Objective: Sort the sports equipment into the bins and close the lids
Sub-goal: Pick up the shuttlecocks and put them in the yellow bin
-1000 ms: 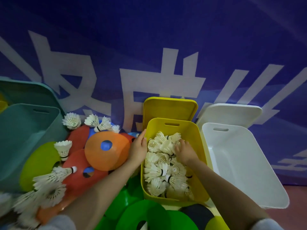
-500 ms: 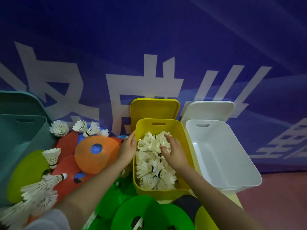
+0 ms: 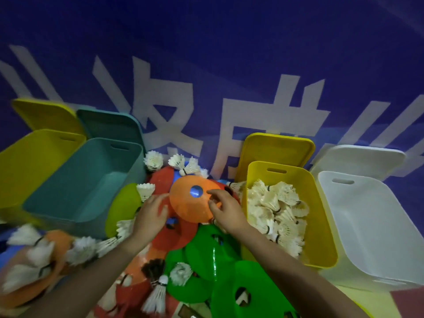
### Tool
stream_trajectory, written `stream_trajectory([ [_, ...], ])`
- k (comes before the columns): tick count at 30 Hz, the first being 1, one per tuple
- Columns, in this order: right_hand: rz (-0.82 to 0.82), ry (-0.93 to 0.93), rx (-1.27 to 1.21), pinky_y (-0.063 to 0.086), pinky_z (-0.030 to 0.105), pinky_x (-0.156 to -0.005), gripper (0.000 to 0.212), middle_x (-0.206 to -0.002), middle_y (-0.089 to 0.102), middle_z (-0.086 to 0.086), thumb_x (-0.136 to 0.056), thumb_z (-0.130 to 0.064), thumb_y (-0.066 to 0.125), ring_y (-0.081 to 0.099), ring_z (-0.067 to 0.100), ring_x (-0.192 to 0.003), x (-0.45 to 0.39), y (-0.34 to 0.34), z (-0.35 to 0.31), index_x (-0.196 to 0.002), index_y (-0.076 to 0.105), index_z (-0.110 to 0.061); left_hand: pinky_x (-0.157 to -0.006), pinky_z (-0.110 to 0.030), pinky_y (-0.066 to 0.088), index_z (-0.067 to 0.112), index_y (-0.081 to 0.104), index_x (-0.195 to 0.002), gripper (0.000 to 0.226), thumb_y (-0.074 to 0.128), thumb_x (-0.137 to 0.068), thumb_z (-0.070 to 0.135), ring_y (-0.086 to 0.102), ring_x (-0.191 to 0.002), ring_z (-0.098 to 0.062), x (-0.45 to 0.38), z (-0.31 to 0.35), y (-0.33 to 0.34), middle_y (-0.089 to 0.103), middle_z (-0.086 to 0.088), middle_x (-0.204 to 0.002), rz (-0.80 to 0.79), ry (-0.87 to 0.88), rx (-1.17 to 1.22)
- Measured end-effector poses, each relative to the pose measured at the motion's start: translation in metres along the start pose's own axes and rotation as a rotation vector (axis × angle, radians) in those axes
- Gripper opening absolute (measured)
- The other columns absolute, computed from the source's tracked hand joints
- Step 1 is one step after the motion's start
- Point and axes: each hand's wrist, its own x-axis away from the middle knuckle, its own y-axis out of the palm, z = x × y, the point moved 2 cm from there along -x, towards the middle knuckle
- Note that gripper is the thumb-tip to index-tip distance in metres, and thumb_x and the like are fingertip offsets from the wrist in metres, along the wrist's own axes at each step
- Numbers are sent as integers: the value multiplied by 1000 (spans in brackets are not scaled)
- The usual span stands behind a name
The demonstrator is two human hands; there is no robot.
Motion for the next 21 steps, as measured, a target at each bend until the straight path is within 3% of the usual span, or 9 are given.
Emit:
stream_trajectory([
  [3,-138,-16,62,48,35,-86,36,-115,60,6,-94,-22,53,59,17,-101,-14,44,-13,-129,56,-15,-93,-41,46,19,59,-125,34,57,-92,17,53,-110,-25,1,-34,-30,56,-7,-118,-39,-4,-101],
  [6,-288,-8,166,45,34,-90,37,-116,59,11,-93,-21,52,56,24,-106,-25,86,-16,-128,55,-11,-97,-37,42,19,52,-134,44,58,-92,29,47,-119,-27,6,-64,-38,51,-7,-128,-226,-6,-232],
  [9,-416,23,261,45,37,-85,31,-112,59,14,-92,-21,51,56,32,-103,-25,115,-16,-119,59,-9,-101,-36,39,22,38,-144,55,53,-94,38,38,-129,-25,4,-76,-33,41,-5,-141,-388,-5,-360],
  [13,-418,99,285,48,36,-75,27,-110,63,9,-93,-25,50,60,28,-95,0,126,-11,-114,63,-14,-97,-35,44,22,36,-144,61,50,-91,50,43,-128,-24,-12,-76,-21,46,-4,-140,-425,69,-523],
  [16,-426,164,297,43,31,-69,20,-99,66,6,-90,-25,52,61,26,-90,25,126,-6,-103,64,-16,-83,-34,46,21,41,-140,60,47,-91,55,52,-118,-25,-19,-78,-6,52,-5,-134,-520,88,-628],
  [18,-430,209,314,45,32,-76,22,-107,66,8,-91,-23,52,60,27,-98,40,125,-4,-107,64,-14,-75,-33,47,20,45,-136,54,47,-92,52,57,-110,-25,-22,-80,2,57,-4,-127,-570,87,-653],
  [21,-457,228,305,44,31,-92,33,-124,59,6,-93,-22,52,54,23,-113,62,122,-5,-125,57,-18,-78,-33,52,21,49,-130,45,51,-91,44,60,-105,-24,-31,-83,4,62,-3,-121,-598,61,-583],
])
